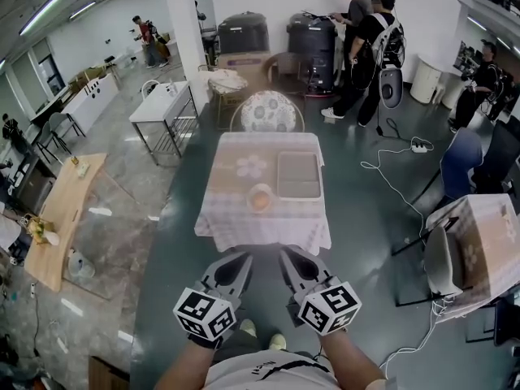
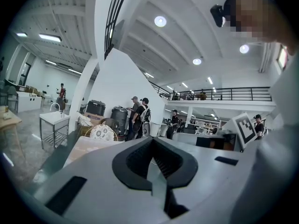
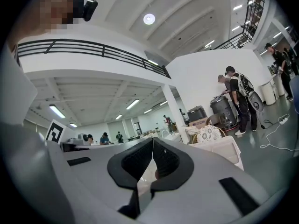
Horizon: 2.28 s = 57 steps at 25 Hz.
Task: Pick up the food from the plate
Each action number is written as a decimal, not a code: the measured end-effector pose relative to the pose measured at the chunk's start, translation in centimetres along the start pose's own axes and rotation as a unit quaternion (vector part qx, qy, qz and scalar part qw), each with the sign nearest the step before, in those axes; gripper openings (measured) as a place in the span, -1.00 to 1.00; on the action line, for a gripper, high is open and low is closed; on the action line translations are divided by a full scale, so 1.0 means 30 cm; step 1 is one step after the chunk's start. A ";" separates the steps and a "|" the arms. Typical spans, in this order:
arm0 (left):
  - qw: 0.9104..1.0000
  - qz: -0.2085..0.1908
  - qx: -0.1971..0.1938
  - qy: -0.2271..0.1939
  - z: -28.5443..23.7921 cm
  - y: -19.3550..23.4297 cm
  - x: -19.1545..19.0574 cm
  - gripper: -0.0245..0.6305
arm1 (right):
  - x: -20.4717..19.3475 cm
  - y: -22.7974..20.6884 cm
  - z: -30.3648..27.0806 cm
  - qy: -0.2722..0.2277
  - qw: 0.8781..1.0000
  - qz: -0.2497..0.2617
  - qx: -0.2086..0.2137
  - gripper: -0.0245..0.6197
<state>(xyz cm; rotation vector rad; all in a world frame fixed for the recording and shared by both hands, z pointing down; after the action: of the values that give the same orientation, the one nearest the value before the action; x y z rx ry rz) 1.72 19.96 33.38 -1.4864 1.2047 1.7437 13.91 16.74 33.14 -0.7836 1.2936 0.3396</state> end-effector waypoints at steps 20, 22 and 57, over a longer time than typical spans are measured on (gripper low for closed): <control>1.000 0.002 -0.012 0.019 -0.352 0.413 -0.019 -0.91 | -0.098 -0.263 -0.431 0.043 0.998 -0.003 -0.052 -0.88; 1.000 0.004 -0.016 0.025 -0.396 0.480 -0.015 -0.91 | -0.112 -0.287 -0.502 0.050 0.997 -0.003 -0.059 -0.88; 0.993 -0.014 -0.009 0.116 -0.875 0.992 -0.409 -0.91 | -0.715 -0.817 -0.969 0.180 0.956 -0.131 -0.193 -0.86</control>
<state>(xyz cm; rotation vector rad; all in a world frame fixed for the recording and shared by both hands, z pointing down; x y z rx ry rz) -8.20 -14.85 53.75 -1.7465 1.2772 1.6008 2.49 -16.23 59.40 -1.3839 1.4582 0.2438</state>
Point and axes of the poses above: the fingertips, and each gripper's own axes: z backward along the fingers, y to its left, x out of its top, the point moved 4 cm from there along z, backward along the fingers, and after that the axes turned 6 degrees about -y, right-handed, at the moved point
